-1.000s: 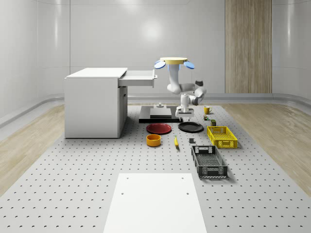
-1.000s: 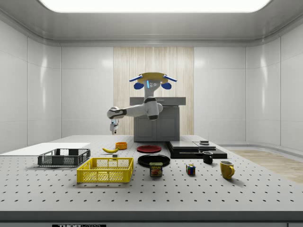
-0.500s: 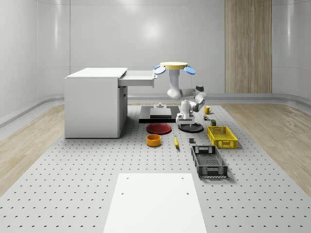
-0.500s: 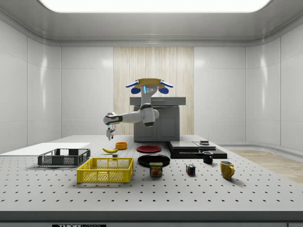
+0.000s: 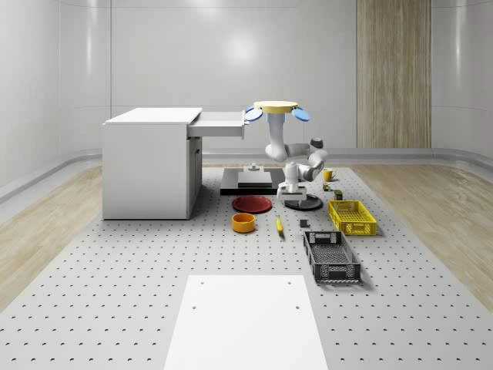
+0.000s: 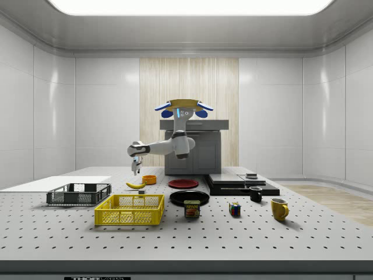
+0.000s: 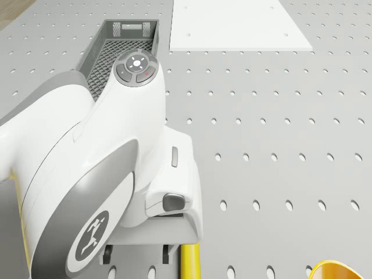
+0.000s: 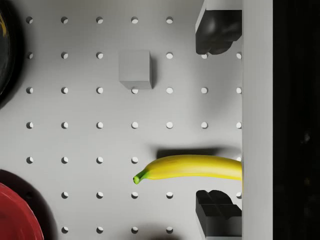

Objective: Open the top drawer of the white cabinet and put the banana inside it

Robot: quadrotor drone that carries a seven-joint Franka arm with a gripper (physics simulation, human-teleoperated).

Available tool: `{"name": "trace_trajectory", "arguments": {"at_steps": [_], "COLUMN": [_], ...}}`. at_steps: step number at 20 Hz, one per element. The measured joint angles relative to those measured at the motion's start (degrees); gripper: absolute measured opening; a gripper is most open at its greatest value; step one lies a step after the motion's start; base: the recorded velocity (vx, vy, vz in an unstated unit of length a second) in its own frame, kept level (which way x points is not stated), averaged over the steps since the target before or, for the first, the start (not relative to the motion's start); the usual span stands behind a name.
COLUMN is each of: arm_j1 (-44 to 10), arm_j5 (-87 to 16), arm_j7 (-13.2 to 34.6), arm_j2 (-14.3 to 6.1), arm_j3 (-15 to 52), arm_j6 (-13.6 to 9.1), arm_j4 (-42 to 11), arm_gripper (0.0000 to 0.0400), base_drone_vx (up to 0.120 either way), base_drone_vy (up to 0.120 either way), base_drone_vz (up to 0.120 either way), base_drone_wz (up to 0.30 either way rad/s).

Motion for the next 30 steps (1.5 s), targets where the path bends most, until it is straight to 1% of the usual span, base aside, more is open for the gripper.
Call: {"name": "trace_trajectory", "arguments": {"at_steps": [5, 19, 30], "arm_j1": [2.48, 6.84, 11.72], "arm_j5": [1.06, 9.44, 12.54], "arm_j7": [-2.89, -5.95, -10.51], "arm_j2": [0.14, 1.26, 2.80], "arm_j3": [1.08, 10.38, 13.20], "arm_j6": [0.37, 4.41, 4.76], "arm_j4": [-0.35, 1.91, 2.82], "arm_gripper": [0.0400, 0.0400, 0.0400], "base_drone_vx": [0.000, 0.000, 0.000], "base_drone_vy": [0.000, 0.000, 0.000], "base_drone_vz": [0.000, 0.000, 0.000], "base_drone_wz": [0.000, 0.000, 0.000]}}
